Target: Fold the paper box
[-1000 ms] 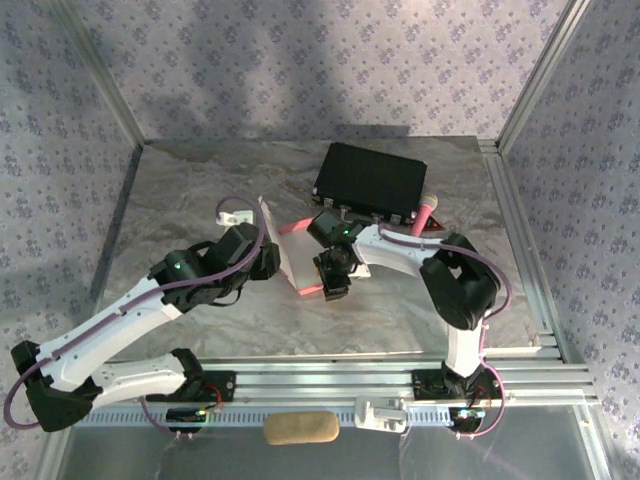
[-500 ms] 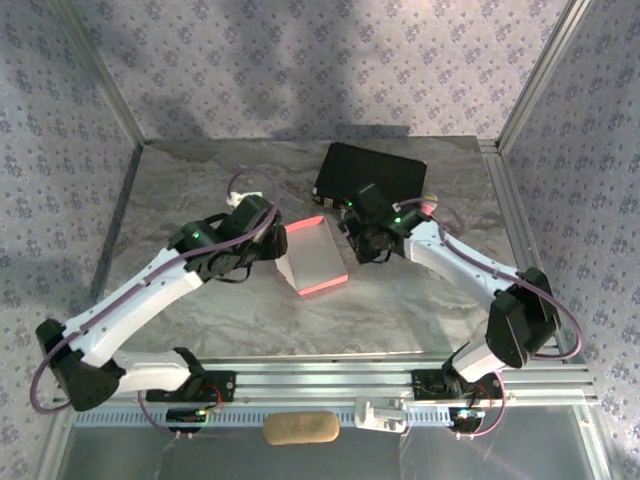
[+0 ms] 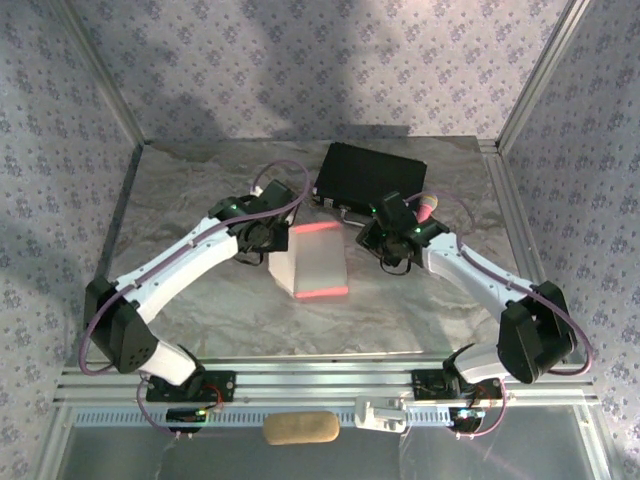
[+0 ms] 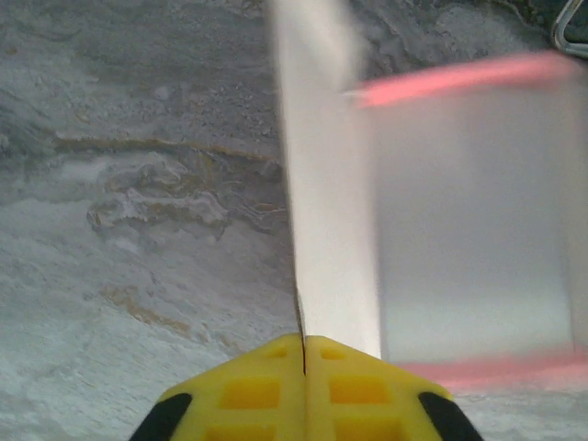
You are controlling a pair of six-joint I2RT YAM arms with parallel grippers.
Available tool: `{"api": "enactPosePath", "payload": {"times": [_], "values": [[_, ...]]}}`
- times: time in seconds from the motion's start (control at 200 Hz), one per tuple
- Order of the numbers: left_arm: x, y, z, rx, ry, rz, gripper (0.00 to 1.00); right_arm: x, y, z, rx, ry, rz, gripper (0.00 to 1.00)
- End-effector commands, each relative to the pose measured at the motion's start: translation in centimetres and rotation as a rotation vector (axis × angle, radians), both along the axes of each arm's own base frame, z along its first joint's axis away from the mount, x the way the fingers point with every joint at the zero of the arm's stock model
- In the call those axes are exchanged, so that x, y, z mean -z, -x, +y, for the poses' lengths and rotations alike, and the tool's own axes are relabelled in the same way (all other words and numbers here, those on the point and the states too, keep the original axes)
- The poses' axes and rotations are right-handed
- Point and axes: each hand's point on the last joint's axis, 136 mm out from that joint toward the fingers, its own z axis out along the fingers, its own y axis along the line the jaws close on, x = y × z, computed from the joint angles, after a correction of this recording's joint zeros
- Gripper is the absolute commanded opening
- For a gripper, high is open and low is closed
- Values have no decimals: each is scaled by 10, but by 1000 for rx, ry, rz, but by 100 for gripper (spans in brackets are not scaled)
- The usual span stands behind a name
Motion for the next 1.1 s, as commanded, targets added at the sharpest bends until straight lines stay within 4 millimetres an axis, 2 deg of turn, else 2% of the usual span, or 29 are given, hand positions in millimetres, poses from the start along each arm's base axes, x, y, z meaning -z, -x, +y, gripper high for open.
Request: {"api": "enactPosePath", "payload": {"times": [0.0, 0.135, 0.31, 0.53, 0.695, 0.825, 1.044, 1.099], "values": [[-15, -2, 11, 31, -65, -31, 0, -7, 1, -2, -73, 25, -50, 48], [-31, -4, 7, 168, -102, -52, 0, -9, 2, -7, -103, 60, -69, 47], [-49, -4, -22, 511, -144, -28, 0, -16, 3, -6, -183, 83, -140, 46], [-61, 9, -52, 919, -180, 12, 0, -24, 9, -17, -262, 145, -272, 44], [-56, 18, -63, 1126, -199, 0, 0, -23, 15, -25, -296, 188, -333, 45], [-49, 23, -68, 1279, -267, -39, 0, -15, 20, -29, -294, 200, -327, 45], [-34, 10, -78, 1369, -350, -148, 0, -12, 22, -21, -377, 255, -365, 45], [-29, 6, -78, 1373, -369, -144, 6, -12, 21, -20, -389, 266, -372, 45]]}}
